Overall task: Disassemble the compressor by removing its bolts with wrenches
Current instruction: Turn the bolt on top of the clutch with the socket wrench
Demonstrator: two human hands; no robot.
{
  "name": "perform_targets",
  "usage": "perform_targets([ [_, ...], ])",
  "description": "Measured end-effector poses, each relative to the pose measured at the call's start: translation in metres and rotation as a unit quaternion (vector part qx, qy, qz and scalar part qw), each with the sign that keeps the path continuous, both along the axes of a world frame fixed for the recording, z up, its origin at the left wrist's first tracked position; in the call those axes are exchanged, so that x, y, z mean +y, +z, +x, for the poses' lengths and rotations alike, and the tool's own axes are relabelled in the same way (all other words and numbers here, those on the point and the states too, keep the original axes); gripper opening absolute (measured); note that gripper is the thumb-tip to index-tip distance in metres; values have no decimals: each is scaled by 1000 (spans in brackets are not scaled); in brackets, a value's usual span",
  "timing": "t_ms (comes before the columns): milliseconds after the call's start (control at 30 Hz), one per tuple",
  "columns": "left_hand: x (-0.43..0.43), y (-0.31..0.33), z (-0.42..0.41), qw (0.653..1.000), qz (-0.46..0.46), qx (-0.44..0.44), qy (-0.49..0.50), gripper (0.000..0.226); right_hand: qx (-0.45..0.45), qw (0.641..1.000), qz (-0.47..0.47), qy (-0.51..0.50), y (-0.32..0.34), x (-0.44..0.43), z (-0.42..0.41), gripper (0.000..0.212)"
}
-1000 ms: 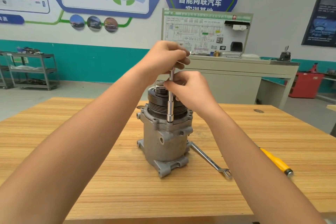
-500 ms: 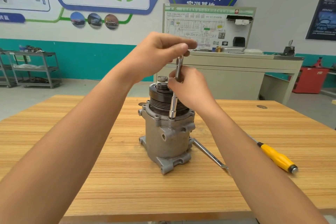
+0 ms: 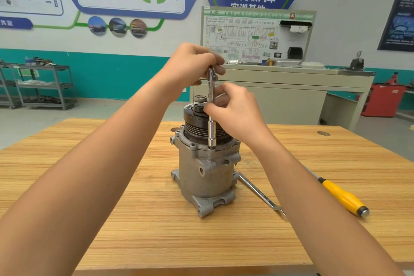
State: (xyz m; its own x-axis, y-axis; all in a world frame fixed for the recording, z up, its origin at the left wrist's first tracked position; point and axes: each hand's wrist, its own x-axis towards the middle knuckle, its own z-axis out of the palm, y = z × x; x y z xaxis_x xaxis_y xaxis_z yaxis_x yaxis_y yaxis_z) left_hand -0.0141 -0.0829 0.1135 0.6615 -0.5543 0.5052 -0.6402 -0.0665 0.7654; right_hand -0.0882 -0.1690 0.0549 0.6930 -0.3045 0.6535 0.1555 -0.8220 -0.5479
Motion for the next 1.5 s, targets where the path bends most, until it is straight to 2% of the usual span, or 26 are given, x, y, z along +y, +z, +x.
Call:
perform_targets([
  [100, 17, -5, -5, 999, -16, -24, -34, 26, -29, 999, -30, -1, -3, 1, -1, 8],
  [200, 29, -9, -11, 993, 1, -58, -101, 29, -13, 1000, -19, -2, -2, -3, -1, 7],
  [300, 23, -9, -17, 984, 30, -132, -116, 33, 2, 1000, -24, -8, 1, -5, 0, 7],
  [367, 13, -8, -19, 984, 18, -144, -104, 31, 6, 1000, -22, -6, 0, -3, 2, 6],
  [500, -6, -7, -15, 991, -9, -129, -36, 9, 6, 1000, -11, -13, -3, -2, 3, 4],
  [567, -12, -8, -9, 992, -29, -119, 23, 8, 3, 1000, -12, -17, -3, -4, 4, 1],
  [667, -10, -8, -4, 993, -54, -78, 67, 14, -9, 1000, -6, -6, -2, -4, 4, 12],
  [767, 3, -10, -3, 997, -67, -41, 24, 19, -11, 1000, 5, 8, -1, -4, 4, 15],
  [867, 23, -12, -5, 996, -43, -25, -70, 23, -18, 1000, 9, 4, 0, -5, 2, 10],
  [967, 34, -12, -7, 990, -14, -67, -127, 29, -20, 999, -23, -10, -1, -3, 2, 6],
  [1067, 24, -7, -13, 984, -36, -104, -143, 25, -5, 998, -58, -17, -1, 1, 5, 11],
  [1133, 10, -7, -15, 984, -45, -133, -105, 21, 1, 998, -66, -21, -1, 2, 6, 8],
  [1267, -10, -7, -8, 976, -36, -210, 38, 11, -21, 999, -39, -17, -2, 4, 4, 4],
  [1333, -13, -7, -4, 980, -33, -183, 64, 10, -25, 999, -23, -3, -1, 6, 3, 13],
  [1500, -16, 2, -10, 997, -22, -75, 4, 26, -18, 1000, 0, 13, 2, 2, 1, 11],
])
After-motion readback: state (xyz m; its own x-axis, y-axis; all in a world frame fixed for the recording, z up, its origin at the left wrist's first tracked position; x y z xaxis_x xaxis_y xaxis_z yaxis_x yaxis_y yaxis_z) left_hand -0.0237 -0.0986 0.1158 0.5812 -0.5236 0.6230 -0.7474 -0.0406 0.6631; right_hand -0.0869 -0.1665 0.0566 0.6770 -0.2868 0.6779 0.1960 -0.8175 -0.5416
